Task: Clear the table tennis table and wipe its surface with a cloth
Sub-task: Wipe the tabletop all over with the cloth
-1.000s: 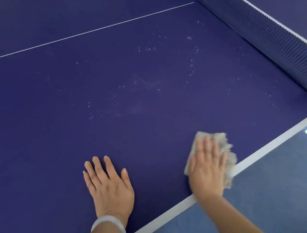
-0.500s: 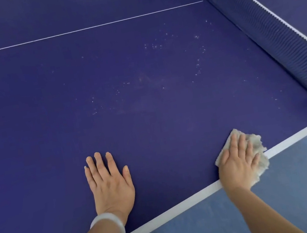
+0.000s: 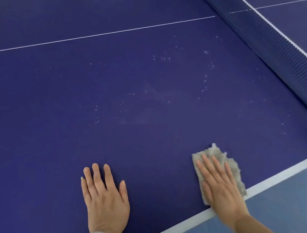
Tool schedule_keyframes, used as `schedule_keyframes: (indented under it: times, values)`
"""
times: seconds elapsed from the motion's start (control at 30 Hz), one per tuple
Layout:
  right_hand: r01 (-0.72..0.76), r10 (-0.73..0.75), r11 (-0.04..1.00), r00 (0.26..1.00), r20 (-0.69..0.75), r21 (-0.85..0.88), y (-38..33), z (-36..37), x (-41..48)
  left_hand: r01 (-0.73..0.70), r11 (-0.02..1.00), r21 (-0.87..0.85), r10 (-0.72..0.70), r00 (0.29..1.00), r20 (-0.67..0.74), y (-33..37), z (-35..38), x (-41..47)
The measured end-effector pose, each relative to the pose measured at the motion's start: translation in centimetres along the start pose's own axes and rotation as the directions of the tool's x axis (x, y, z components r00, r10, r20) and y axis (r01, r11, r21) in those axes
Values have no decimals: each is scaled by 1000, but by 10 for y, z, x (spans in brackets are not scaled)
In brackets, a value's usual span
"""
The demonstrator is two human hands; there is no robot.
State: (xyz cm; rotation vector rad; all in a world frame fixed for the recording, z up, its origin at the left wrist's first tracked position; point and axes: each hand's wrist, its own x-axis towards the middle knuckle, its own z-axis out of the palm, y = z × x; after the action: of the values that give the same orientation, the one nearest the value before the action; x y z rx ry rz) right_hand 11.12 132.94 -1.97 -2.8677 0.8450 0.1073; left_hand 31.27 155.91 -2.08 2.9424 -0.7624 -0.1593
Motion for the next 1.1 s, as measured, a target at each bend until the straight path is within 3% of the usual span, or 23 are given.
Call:
schedule_keyframes:
  times: [0.1,0.17,0.23,0.33,0.4,0.47,0.53,0.6,0.67,0.77,0.83,0.93,1.03,1.1]
  values:
    - [-466,466,877,884,31,118,32,-10,24,5,1000,15,-5,1000,3,0,-1,-1]
    - [-581,582,802,812,41,140,20,-12,48,8,1000,15,-7,1000,-9,1,-1,0]
    - [-518,515,851,856,49,91,-9,-13,67,15,1000,22,-15,1000,-16,2,-1,1]
    - [-119,118,993,991,62,10,-63,-5,76,21,999,34,-21,1000,3,3,-4,1]
    - [176,-178,984,981,84,20,-81,-3,71,21,999,45,-21,1000,3,4,-6,2]
    - [323,-324,946,939,118,27,-67,-6,73,29,999,42,-29,999,19,6,-7,2]
    - [288,-285,958,951,119,-8,-33,-8,77,30,999,43,-32,999,35,5,-7,2]
    - [86,-84,996,992,89,-16,5,-11,85,26,999,44,-28,999,46,4,-8,1]
    - [-153,152,988,984,94,6,33,-15,95,24,999,45,-26,999,40,4,-11,1]
    - [-319,312,946,944,102,53,39,-18,98,0,1000,17,-1,1000,28,20,-19,7]
    - [-279,277,960,957,79,5,24,-16,90,-107,994,1,107,994,10,49,-22,12]
    - [-6,8,1000,996,84,-27,9,-16,69,-218,975,-40,218,976,2,108,-19,23]
    - [177,-169,983,976,140,-49,42,-19,53,-201,978,-59,203,979,29,157,-8,31]
    - [172,-161,983,978,135,-69,74,-23,51,-165,986,-11,165,983,77,175,2,29]
